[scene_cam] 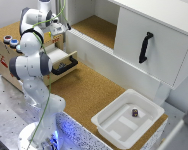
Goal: Go towards the yellow block and lift it
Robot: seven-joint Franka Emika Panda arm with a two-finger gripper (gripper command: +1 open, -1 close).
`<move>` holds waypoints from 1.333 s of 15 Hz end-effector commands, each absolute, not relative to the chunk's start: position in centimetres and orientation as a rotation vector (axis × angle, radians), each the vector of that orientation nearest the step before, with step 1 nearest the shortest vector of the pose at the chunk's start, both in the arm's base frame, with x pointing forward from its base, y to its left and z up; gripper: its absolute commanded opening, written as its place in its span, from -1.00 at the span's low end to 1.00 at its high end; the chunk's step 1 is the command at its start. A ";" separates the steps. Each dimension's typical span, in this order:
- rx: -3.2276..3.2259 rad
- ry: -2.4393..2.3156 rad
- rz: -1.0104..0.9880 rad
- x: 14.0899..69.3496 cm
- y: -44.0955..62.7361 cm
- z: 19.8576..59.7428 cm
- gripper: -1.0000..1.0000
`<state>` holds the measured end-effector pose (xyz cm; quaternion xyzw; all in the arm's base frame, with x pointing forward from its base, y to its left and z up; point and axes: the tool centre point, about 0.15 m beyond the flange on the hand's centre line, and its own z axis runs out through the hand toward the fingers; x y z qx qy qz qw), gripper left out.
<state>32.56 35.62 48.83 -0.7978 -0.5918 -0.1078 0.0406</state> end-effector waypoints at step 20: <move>-1.886 -2.305 -0.230 45.1 42.6 48.3 1.00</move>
